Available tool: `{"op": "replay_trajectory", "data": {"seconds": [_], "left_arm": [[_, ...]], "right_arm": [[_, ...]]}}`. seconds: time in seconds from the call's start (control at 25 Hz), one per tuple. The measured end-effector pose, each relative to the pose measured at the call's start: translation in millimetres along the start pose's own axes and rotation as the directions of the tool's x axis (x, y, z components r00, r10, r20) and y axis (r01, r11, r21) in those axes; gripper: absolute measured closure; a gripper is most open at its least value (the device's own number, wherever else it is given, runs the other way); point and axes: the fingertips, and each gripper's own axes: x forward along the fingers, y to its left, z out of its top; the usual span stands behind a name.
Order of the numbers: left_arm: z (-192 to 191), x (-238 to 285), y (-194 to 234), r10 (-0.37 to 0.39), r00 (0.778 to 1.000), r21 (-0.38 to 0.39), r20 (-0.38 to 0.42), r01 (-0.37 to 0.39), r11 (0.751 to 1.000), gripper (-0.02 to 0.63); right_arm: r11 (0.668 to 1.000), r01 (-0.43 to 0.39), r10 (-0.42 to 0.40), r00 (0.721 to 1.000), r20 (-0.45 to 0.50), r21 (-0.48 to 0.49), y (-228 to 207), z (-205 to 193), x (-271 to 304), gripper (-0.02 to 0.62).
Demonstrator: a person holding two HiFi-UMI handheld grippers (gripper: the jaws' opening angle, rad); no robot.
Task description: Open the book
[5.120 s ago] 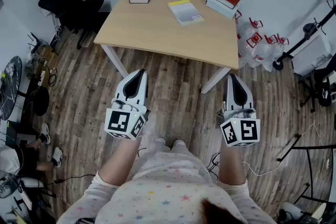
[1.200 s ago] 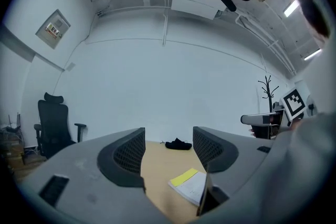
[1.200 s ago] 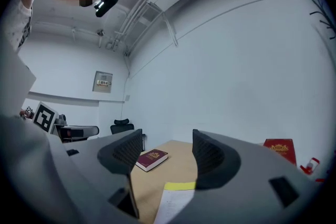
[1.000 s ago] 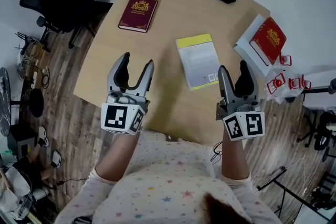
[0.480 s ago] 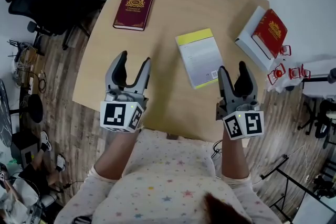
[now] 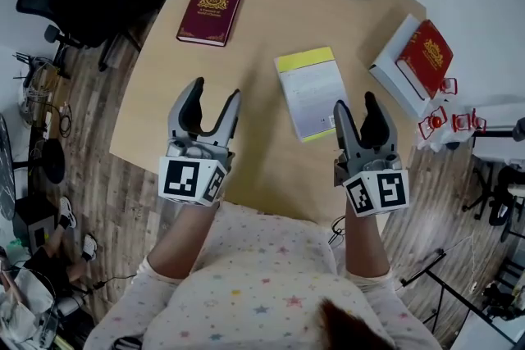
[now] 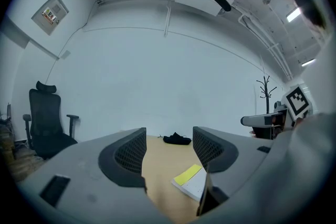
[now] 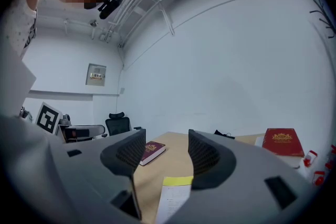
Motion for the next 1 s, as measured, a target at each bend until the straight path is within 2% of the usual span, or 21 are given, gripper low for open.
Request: {"op": "replay_trajectory", "data": {"seconds": [0.56,0.84,1.0], "left_arm": [[-21.9,14.1,1.0,0.000,1.000,-0.003,-0.021,0.000,1.000,0.345],[-31.2,15.9,-3.2,-0.007,1.000,-0.026,-0.027,0.007,1.000,0.347],[-31.7,18.0,-8.2,-0.026,1.000,-0.032,-0.018,0.025,0.999,0.435]], "right_arm": [[0.999,-0.022,0.025,0.997,-0.072,0.036,-2.8,-37.9,19.9,0.344],[0.999,-0.026,0.029,0.996,-0.085,0.038,-2.7,-48.2,22.1,0.368],[0.999,-0.018,0.020,0.996,-0.085,0.030,-4.9,-50.1,21.0,0.411]]}}
